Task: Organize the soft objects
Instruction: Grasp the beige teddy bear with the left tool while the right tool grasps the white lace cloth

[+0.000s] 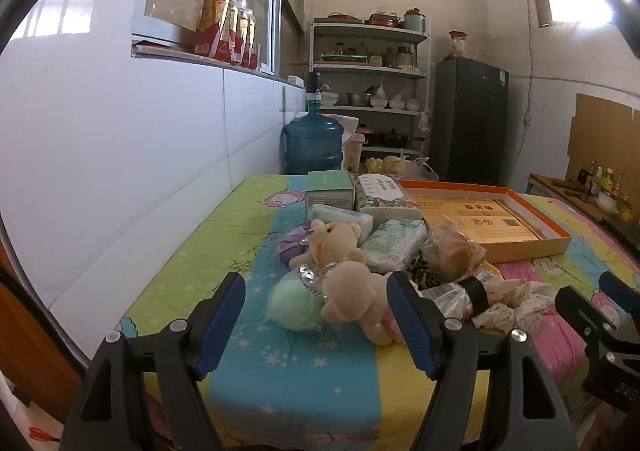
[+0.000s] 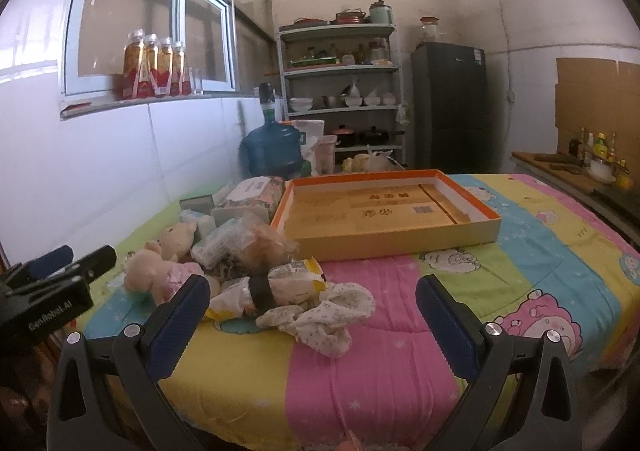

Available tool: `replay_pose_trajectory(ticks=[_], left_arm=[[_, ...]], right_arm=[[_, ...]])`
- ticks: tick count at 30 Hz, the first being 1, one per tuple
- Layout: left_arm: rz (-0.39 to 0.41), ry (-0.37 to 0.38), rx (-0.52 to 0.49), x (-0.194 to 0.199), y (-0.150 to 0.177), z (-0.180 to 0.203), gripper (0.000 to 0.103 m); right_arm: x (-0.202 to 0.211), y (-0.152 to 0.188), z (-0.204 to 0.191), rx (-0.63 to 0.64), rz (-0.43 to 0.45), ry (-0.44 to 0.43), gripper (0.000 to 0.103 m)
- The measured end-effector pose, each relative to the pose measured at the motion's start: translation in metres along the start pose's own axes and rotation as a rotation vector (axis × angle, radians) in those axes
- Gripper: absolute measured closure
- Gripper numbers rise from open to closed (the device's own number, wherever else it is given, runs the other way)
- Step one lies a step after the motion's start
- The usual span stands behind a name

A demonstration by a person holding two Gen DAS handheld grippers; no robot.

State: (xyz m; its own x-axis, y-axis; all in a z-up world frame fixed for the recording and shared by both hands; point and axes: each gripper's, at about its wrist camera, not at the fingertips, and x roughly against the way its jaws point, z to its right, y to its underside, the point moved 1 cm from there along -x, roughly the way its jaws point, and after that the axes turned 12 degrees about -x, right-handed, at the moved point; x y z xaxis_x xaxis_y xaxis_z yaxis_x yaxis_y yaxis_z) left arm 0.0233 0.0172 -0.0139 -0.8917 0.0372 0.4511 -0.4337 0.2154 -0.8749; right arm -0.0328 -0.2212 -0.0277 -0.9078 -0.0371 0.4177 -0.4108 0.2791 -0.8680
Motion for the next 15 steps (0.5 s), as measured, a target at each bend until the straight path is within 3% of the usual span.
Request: replay_pose_trajectory(ticks=[15], left_arm=[[-0.033,0.050,0.045,-0.030,0.029,-0.023,0.030]], right_arm=[[-0.069,0.023,0.016,0.104,-0.104,0.059,0.000]])
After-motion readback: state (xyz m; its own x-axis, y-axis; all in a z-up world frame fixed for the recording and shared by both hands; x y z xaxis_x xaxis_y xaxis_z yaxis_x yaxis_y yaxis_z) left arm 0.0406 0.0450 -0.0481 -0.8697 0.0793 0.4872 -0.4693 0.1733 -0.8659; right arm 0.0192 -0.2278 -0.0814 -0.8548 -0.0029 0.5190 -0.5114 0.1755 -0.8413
